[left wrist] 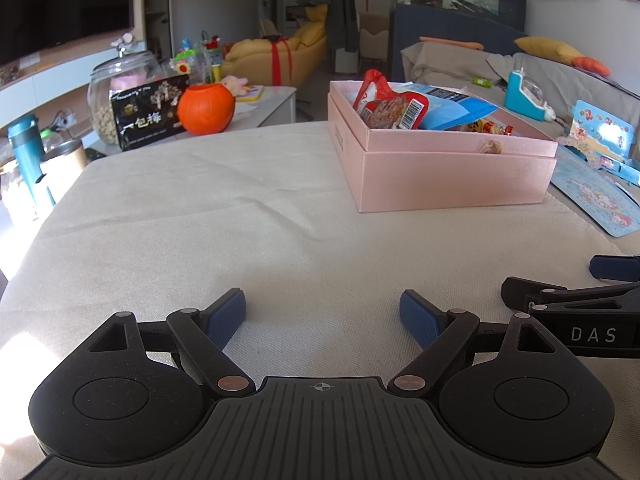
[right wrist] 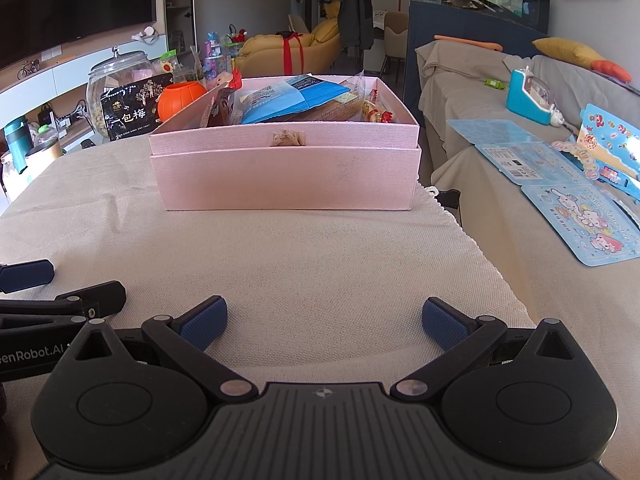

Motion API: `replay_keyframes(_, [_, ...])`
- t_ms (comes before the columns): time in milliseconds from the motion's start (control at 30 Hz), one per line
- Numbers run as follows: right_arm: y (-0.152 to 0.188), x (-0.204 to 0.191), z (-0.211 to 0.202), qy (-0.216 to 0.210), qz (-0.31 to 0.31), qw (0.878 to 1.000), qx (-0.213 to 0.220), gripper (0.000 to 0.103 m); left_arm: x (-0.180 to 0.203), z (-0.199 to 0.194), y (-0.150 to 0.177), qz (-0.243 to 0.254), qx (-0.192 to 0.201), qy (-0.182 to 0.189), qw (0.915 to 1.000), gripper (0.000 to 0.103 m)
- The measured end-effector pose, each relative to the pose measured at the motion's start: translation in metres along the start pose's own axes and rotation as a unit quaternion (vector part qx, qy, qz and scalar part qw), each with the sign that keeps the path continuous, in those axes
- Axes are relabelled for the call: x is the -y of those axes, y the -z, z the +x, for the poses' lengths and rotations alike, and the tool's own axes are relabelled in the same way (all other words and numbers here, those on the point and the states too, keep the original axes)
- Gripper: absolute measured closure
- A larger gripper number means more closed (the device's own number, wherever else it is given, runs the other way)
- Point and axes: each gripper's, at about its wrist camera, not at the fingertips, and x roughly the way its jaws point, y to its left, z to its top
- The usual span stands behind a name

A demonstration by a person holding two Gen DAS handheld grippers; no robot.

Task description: Organize snacks

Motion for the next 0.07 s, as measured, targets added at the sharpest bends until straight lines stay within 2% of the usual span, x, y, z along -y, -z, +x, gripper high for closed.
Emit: replay_keyframes(67, [0.0000,0.0000,0.0000,0.000,0.000,1.000,0.000,0.000,0.0007,-0.0001,0.0002,0.002,0.000,-0.001,1.0000,0.014])
